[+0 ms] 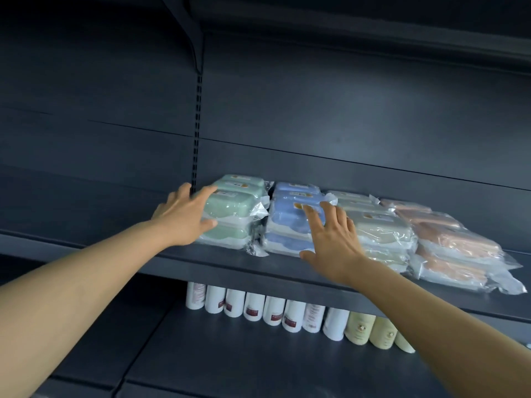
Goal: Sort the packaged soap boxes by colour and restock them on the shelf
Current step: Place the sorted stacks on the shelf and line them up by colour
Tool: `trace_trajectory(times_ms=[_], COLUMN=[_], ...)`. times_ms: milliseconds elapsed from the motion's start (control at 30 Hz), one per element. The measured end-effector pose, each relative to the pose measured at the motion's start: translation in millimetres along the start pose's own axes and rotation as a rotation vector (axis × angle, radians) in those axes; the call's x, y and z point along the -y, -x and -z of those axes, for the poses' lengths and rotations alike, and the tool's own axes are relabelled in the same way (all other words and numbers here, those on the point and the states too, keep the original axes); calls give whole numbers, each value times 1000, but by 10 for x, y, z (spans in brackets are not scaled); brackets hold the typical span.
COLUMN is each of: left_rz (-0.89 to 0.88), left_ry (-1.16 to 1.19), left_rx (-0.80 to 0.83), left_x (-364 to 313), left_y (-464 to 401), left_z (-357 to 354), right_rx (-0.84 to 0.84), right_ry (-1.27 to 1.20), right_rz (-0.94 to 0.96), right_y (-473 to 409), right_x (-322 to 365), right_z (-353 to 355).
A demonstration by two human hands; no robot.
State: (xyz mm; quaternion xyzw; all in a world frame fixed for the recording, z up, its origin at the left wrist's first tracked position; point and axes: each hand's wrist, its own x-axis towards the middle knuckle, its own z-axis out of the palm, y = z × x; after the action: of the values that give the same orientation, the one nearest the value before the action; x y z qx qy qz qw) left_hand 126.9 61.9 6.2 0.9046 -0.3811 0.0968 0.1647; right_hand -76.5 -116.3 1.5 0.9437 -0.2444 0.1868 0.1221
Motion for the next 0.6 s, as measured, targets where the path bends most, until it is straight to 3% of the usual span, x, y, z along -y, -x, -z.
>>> trace_trajectory(times_ms=[233, 600], left_rz=[-6, 41], left_ry=[216, 277], left_rx=[-33, -49], left_x=[133, 129], left_y=[-152, -240], left_z=[-221, -289], right_rx=[15, -63], right_ry=[40, 54], right_rz=[-90, -107], right_y=[-203, -328], right_x=[73, 54], right_z=[-185, -362])
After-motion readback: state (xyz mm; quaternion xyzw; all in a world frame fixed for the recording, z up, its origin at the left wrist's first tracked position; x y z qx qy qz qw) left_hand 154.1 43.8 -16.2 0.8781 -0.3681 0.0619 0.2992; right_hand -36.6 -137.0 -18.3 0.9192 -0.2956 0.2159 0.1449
